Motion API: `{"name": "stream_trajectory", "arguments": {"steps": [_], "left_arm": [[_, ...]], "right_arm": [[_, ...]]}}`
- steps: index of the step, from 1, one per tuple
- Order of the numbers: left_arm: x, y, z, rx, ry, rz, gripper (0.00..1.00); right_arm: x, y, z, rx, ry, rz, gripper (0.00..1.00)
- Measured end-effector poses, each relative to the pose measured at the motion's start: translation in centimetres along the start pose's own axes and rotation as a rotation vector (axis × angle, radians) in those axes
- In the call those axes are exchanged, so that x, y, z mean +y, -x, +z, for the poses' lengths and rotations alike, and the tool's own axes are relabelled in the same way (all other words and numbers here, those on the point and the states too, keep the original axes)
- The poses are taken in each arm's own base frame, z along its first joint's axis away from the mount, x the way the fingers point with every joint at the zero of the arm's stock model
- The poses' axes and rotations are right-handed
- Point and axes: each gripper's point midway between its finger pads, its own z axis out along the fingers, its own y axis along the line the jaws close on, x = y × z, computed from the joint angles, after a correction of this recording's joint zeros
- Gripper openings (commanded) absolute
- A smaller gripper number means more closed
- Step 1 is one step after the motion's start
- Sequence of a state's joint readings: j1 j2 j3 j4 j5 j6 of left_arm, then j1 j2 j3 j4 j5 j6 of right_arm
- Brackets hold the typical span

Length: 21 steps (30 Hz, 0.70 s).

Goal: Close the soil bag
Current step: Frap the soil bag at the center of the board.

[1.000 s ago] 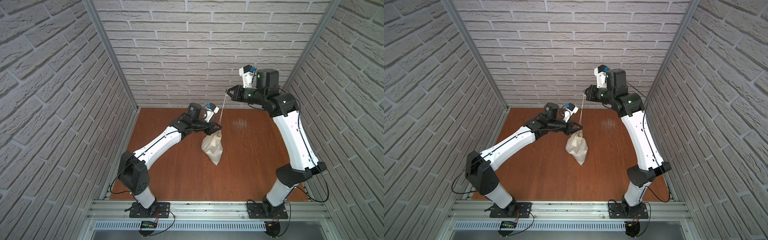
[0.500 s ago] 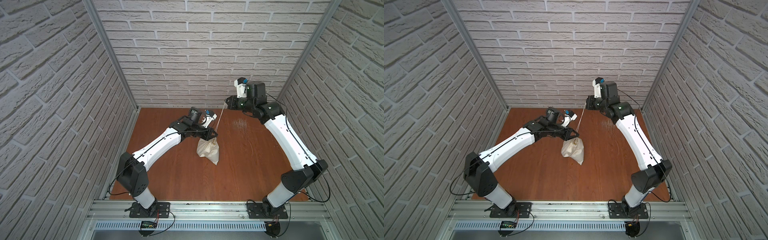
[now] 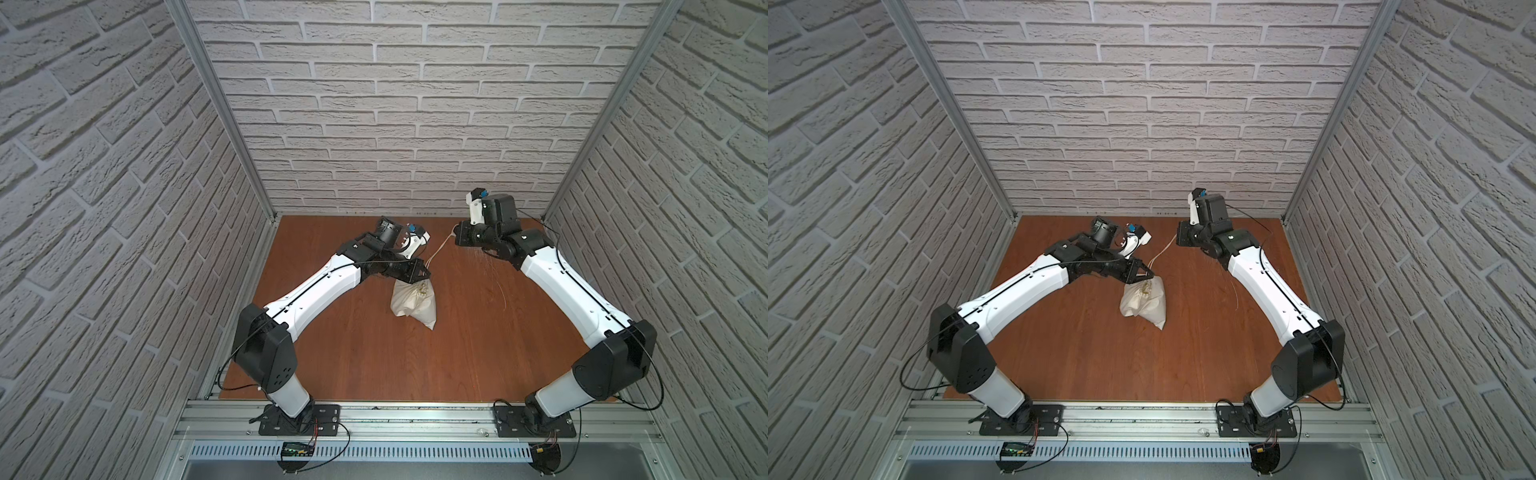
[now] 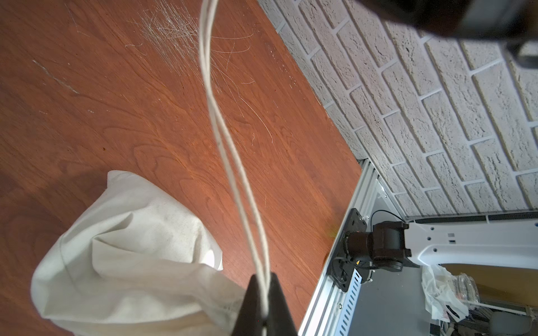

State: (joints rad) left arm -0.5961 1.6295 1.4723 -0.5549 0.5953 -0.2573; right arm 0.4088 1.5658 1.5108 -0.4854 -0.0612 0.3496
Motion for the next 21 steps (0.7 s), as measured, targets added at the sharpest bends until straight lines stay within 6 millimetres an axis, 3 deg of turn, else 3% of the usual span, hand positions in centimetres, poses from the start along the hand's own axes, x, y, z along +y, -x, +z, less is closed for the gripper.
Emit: {"name": "stream_trajectory", "arguments": {"steps": [5, 11, 15, 21], "left_arm": [[-0.5, 0.6, -0.5, -0.008, 0.000, -0.001, 0.00], [-1.8, 2.7, -1.7, -0.058, -0.013, 0.021, 0.00], [-2.5, 3.8, -2.4, -0.087, -0.020, 0.035, 0.00], [-2.9, 4.5, -2.9, -0.110, -0.019, 0.029, 0.00]], "right_arm": [[-0.6, -2.3, 1.1, 0.048, -0.008, 0.003, 0.03], [-0.3, -2.3, 1.4, 0.038, 0.009, 0.000, 0.03], [-0.7, -3.3, 2.0, 0.055, 0.005, 0.001, 0.03], [-1.0, -4.4, 2.5, 0.075, 0.000, 0.002, 0.03]]}}
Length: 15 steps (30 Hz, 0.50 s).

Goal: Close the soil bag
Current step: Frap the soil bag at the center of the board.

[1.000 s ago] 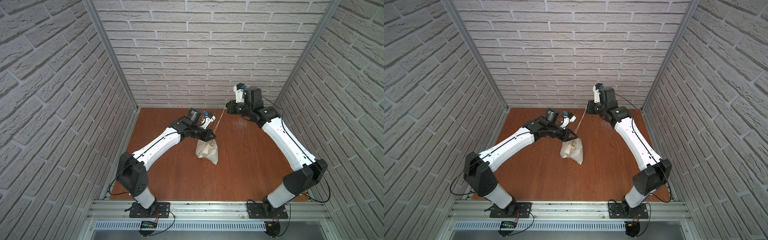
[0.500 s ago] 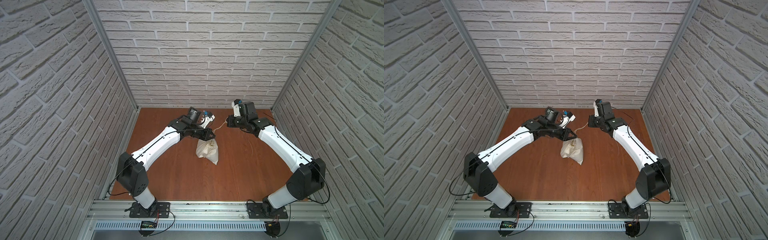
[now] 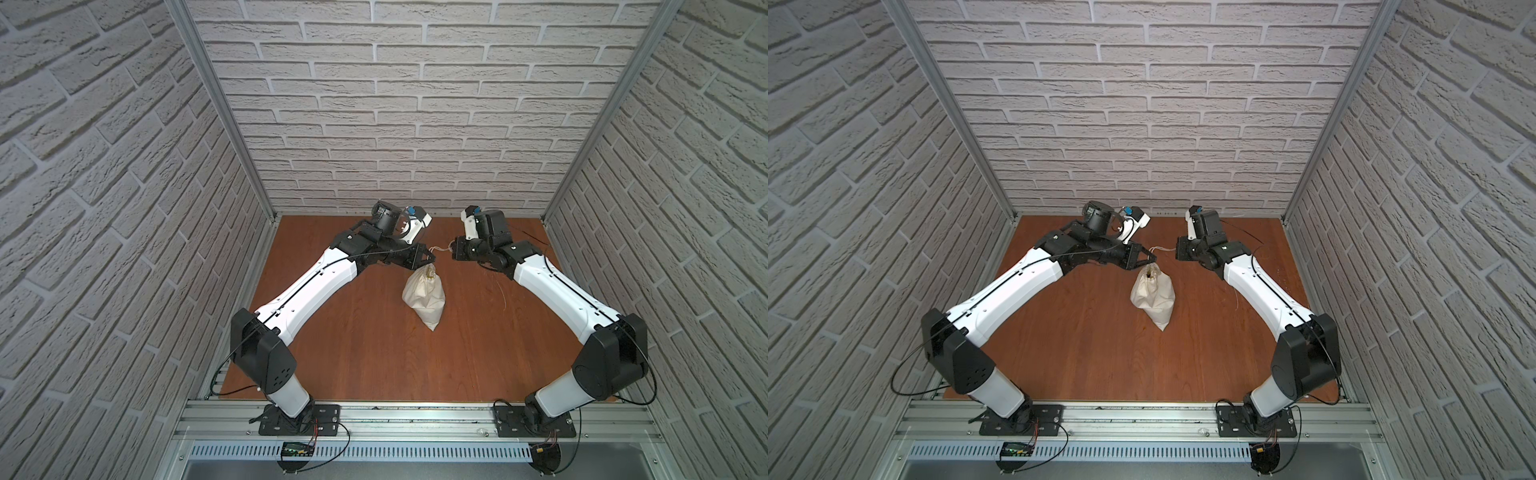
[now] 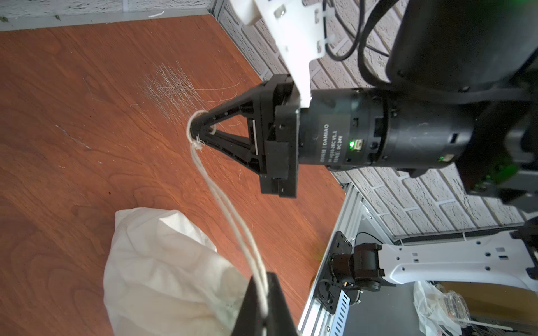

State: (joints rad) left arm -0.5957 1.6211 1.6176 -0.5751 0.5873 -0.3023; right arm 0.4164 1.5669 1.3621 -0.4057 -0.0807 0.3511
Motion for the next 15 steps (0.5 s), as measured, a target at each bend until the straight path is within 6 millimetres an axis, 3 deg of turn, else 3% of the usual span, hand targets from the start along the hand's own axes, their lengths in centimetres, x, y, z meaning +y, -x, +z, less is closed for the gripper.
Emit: {"name": "stream_trajectory", "arguments": {"steps": [15], "left_arm": [[0.1, 1.8, -0.7, -0.070, 0.041, -0.005, 0.00]], "right_arm": [[0.9, -1.6, 3.5, 0.049, 0.063, -0.004, 0.03]]}}
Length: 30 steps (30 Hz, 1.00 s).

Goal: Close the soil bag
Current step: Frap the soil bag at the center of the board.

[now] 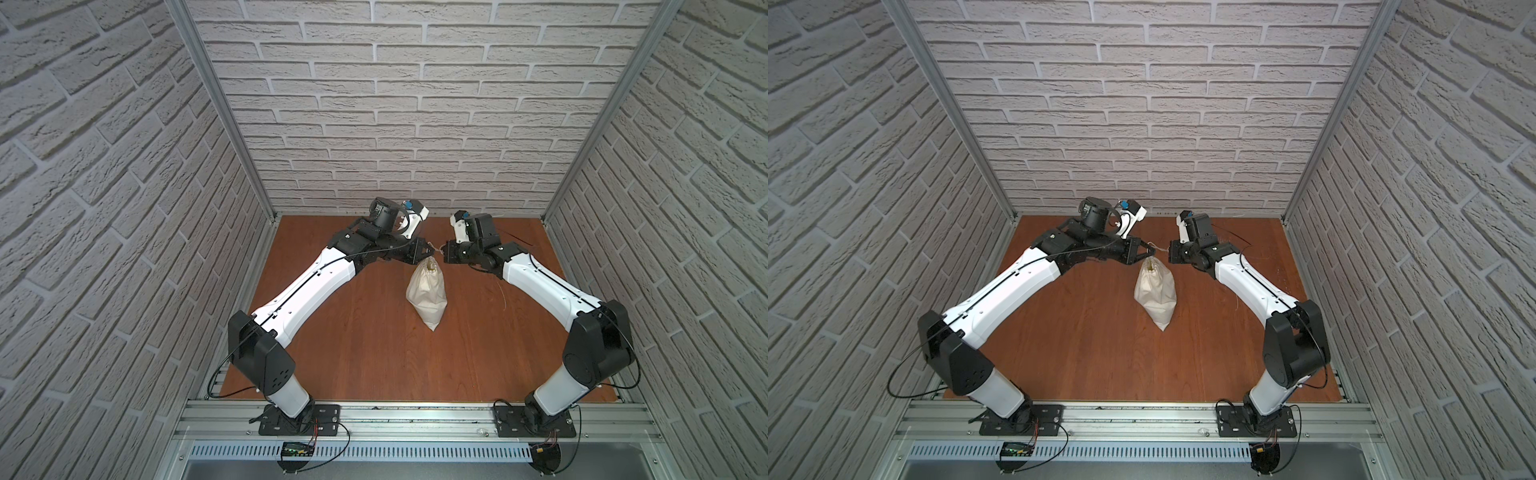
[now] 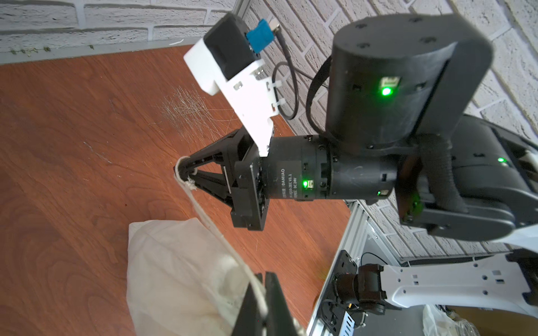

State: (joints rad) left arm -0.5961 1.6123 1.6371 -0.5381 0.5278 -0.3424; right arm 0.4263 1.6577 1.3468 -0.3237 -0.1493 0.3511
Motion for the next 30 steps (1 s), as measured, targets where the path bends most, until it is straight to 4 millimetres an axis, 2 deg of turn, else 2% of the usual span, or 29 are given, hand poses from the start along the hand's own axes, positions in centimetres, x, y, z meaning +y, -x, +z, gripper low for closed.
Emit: {"name": "stream_trajectory", "arguments": {"steps": [9, 14, 18, 22, 25, 27, 30], "left_arm": [[0.6, 0.0, -0.4, -0.029, 0.041, 0.002, 0.00], [1.0, 0.2, -0.5, -0.045, 0.059, -0.008, 0.00], [1.3, 0.6, -0.9, -0.061, 0.079, -0.004, 0.00], [1.8, 0.9, -1.4, -0.080, 0.104, -0.007, 0.00], [2.1, 1.2, -1.6, -0.093, 0.110, -0.012, 0.00], [2.2, 1.4, -1.6, -0.098, 0.114, -0.015, 0.00], [2.3, 1.4, -1.7, -0.100, 0.117, -0.022, 0.00]], "right_arm": [[0.2, -0.3, 0.5, 0.006, 0.017, -0.001, 0.04], [0.0, -1.0, 0.5, 0.016, 0.016, 0.000, 0.12], [-1.0, -1.9, 0.6, 0.032, -0.025, 0.006, 0.27], [-2.1, -3.0, 0.5, 0.061, -0.074, 0.004, 0.55], [-2.5, -3.0, -0.5, 0.055, -0.103, -0.001, 0.75], [-2.7, -2.9, -1.5, 0.038, -0.118, -0.002, 0.81], [-2.6, -2.6, -3.6, 0.002, -0.118, -0.005, 0.82]]}}
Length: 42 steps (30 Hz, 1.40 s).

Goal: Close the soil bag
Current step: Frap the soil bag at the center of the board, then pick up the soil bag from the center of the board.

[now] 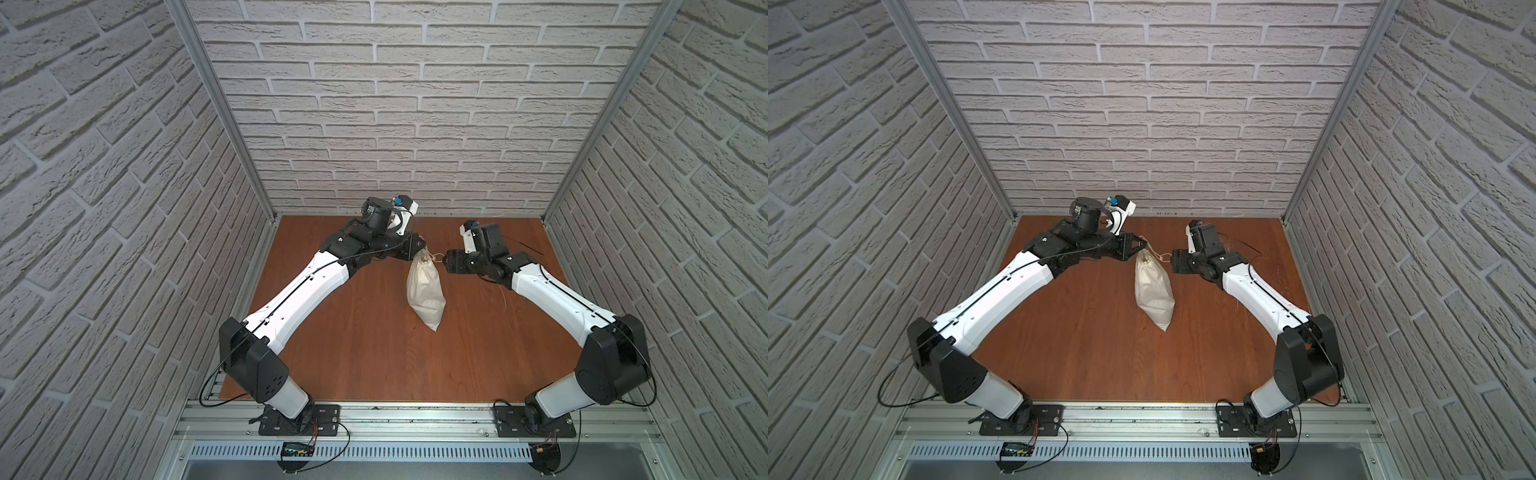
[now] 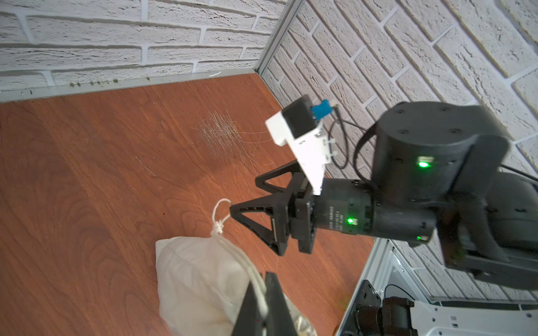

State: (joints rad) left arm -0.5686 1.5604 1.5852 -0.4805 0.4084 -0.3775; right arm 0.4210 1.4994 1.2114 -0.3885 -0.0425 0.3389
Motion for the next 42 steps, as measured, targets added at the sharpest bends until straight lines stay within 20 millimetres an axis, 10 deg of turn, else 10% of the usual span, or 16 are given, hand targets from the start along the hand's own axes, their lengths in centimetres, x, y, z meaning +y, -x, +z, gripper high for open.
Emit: {"name": "stream_trajectory", "arguments": {"steps": [16, 26, 42], "left_arm": [[0.2, 0.3, 0.1, -0.013, 0.011, -0.055, 0.00], [0.2, 0.5, 0.3, -0.022, 0.008, -0.067, 0.00], [-0.4, 0.4, 0.5, -0.020, -0.003, -0.070, 0.00]], "right_arm": [[9.3, 0.9, -13.2, -0.204, 0.435, -0.249, 0.87], [13.9, -2.4, -11.6, -0.099, 0.481, -0.393, 0.92], [13.3, -0.9, -8.9, -0.136, 0.278, -0.408, 0.79]]}}
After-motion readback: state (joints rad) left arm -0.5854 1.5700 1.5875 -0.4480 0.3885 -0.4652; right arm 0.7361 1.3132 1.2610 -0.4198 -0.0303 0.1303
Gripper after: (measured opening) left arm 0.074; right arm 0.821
